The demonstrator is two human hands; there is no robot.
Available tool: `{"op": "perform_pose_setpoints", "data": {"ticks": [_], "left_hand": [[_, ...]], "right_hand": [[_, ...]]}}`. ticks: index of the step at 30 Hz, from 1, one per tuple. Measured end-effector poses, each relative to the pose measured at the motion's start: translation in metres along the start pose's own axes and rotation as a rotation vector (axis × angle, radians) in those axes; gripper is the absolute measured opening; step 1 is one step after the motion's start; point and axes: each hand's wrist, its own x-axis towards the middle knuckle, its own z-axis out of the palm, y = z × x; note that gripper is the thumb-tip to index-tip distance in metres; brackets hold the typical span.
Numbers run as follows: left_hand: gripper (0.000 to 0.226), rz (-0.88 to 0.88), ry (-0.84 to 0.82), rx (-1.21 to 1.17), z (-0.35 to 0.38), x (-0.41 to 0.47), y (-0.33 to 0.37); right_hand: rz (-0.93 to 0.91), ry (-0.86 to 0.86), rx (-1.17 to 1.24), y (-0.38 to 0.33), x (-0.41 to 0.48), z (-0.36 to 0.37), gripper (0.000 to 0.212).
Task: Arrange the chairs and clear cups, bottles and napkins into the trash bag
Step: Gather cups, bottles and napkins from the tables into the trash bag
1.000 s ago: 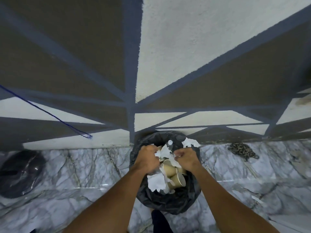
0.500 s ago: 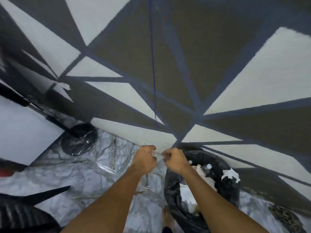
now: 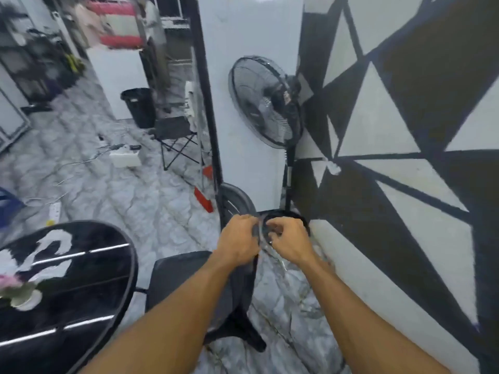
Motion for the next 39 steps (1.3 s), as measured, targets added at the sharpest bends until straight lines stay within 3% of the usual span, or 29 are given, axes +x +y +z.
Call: {"op": "perform_pose_setpoints", "data": {"ticks": [2,8,14,18,25,28,33,36,39], "left_hand": [[0.022,-0.107,0.104,-0.023,-0.036,-0.015,-0.041],[0.041,-0.436,0.267,-0.02,-0.105,-0.071,-0.158],[0.03,-0.713,0.389,0.006,-0.155,-0.112,-0.237],[0.025,-0.832,0.472,0.035,-0.177,-0.128,-0.283],[0.017,-1.053,0.669,0.032,-0.215,-0.175,-0.351],[0.027,-1.161,0.75,0.011,-0.235,-0.2,-0.389],[0.035,-1.288,0.728,-0.001,-0.247,-0.241,-0.464],[0.045,-1.338,0.596,-0.039,-0.236,-0.264,-0.517],[0.039,-1.358,0.44,-0.068,-0.223,-0.279,-0.562]], "right_hand": [[-0.1,-0.068,-0.011,-0.047,0.02,0.036,0.03],[-0.318,-0.344,-0.023,-0.152,0.055,0.151,0.037],[-0.497,-0.569,0.005,-0.236,0.081,0.245,0.038],[-0.569,-0.675,-0.001,-0.278,0.097,0.296,0.029],[-0.655,-0.865,-0.034,-0.338,0.106,0.387,0.039],[-0.668,-0.897,-0.035,-0.362,0.111,0.426,0.038],[-0.646,-0.925,-0.117,-0.389,0.12,0.496,0.038],[-0.617,-0.929,-0.201,-0.394,0.127,0.54,0.036],[-0.61,-0.969,-0.305,-0.396,0.133,0.581,0.047]]}}
